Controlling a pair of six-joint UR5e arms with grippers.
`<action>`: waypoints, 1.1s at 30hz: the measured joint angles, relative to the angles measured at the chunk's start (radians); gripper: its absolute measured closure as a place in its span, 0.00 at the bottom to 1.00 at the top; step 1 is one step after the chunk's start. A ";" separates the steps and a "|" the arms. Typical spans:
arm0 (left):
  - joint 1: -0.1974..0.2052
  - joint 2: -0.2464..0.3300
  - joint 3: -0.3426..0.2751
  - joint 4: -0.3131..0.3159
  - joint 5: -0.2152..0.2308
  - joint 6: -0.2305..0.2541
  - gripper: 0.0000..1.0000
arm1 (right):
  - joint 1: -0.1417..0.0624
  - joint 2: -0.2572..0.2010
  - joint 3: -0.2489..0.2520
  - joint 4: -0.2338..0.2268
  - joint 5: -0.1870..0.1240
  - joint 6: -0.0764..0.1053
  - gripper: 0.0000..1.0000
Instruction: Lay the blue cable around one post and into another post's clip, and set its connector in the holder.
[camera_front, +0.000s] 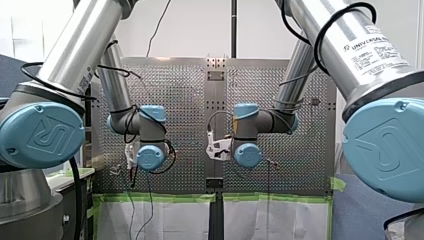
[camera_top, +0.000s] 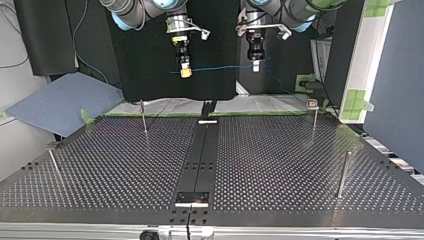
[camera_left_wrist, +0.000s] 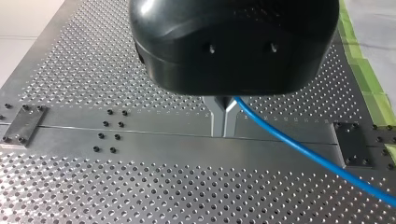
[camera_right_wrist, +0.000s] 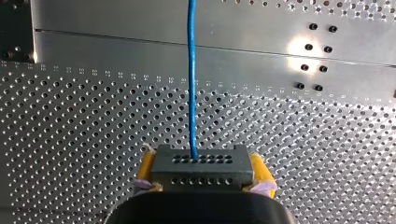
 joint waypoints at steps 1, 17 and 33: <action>0.000 0.000 0.000 0.000 0.000 0.000 1.00 | 0.000 0.000 0.000 0.000 0.000 0.000 1.00; 0.000 0.000 0.000 0.000 0.000 0.000 1.00 | 0.000 0.000 0.000 0.000 0.000 0.000 1.00; 0.001 -0.026 0.005 -0.003 0.007 0.003 1.00 | -0.004 -0.001 -0.001 0.007 0.000 0.000 1.00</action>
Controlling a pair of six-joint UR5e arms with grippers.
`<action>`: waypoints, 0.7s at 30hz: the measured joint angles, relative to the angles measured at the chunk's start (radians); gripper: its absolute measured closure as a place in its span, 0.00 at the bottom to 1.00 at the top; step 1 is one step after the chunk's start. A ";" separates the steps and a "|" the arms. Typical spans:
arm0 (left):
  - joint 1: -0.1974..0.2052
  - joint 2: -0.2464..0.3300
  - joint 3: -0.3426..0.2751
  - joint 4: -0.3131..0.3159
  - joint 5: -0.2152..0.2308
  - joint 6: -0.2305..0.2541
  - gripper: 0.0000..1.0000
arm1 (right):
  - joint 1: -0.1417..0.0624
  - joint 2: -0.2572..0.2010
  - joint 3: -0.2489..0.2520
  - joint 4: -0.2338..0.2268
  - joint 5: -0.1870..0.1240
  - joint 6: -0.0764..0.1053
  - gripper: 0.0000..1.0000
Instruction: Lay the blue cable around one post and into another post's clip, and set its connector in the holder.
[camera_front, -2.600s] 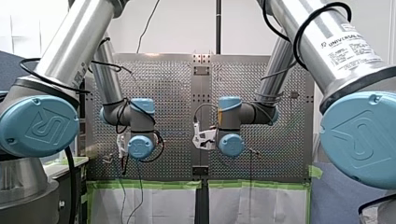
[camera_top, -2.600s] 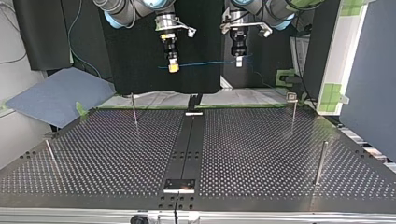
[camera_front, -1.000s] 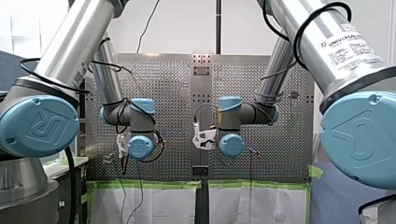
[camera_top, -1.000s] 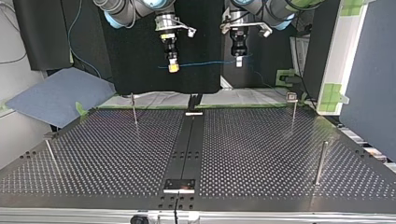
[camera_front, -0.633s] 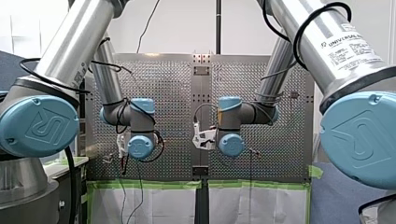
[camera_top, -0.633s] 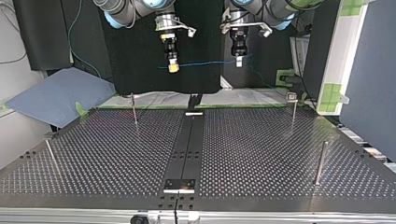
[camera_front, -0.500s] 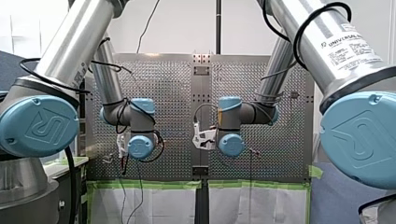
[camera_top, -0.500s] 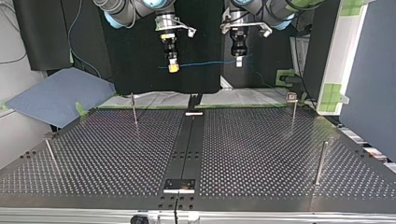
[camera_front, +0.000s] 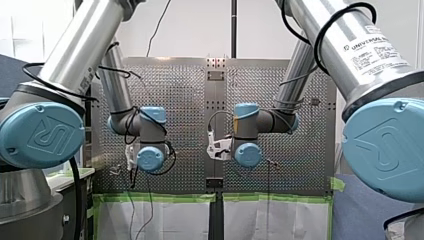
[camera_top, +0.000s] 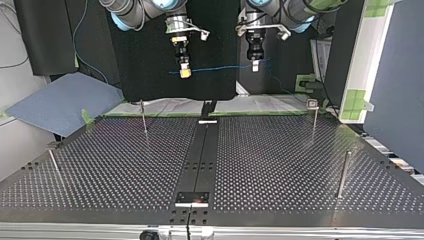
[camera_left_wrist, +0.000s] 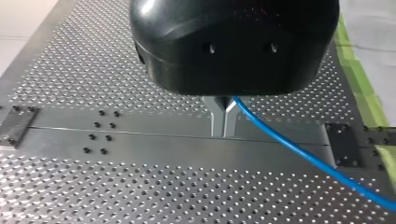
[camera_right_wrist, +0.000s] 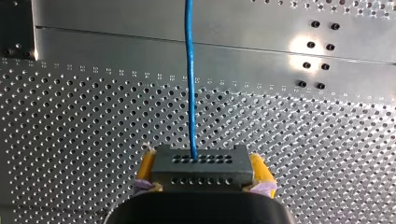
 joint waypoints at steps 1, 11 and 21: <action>0.000 -0.007 0.000 0.000 0.000 0.000 1.00 | 0.000 0.000 0.000 0.000 0.000 0.000 1.00; 0.000 -0.075 0.001 0.000 0.001 0.000 1.00 | 0.000 0.000 0.000 0.000 0.000 0.000 1.00; 0.000 -0.078 0.001 0.000 0.001 0.000 1.00 | -0.019 0.019 -0.018 0.020 -0.019 0.019 0.85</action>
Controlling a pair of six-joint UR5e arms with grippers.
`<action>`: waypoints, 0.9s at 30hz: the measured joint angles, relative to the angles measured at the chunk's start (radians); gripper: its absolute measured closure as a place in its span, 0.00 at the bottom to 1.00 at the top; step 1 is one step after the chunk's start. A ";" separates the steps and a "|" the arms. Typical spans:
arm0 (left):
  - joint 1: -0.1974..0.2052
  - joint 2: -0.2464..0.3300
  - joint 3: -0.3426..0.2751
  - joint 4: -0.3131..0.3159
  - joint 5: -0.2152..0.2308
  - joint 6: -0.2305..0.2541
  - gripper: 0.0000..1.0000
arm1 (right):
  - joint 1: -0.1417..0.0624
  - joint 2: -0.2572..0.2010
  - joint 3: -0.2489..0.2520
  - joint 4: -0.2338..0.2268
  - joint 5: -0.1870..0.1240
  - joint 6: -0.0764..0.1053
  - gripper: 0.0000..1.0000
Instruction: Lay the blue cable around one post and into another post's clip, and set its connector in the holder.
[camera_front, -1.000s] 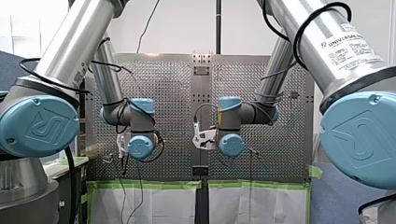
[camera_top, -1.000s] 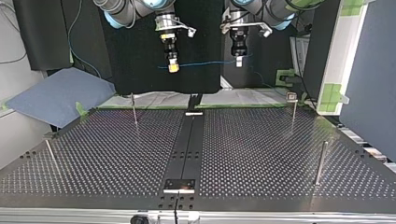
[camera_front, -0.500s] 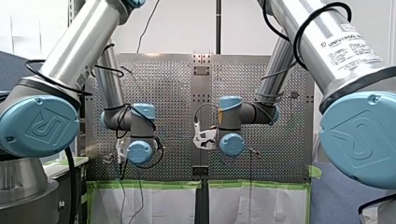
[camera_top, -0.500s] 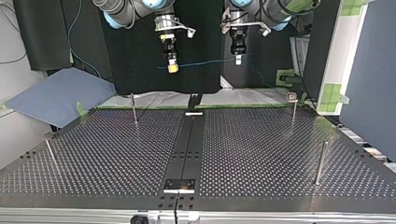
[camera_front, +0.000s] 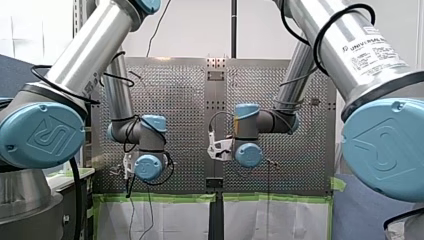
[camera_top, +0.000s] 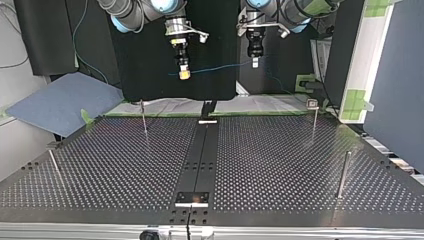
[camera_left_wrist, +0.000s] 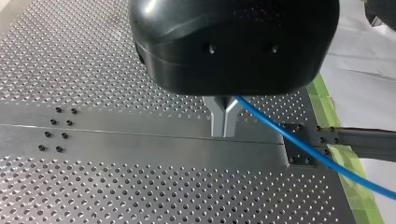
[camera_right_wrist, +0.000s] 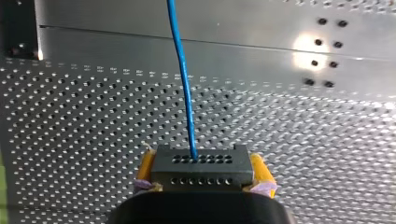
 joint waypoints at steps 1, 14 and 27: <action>0.000 0.000 0.000 0.000 0.000 0.000 1.00 | -0.005 0.008 -0.004 0.007 -0.007 0.007 0.85; 0.000 0.000 0.000 0.000 0.000 0.000 1.00 | -0.019 0.056 -0.016 0.063 -0.063 0.107 0.85; 0.012 0.008 0.021 -0.022 0.006 -0.009 1.00 | -0.023 0.047 -0.040 0.091 -0.038 0.109 0.85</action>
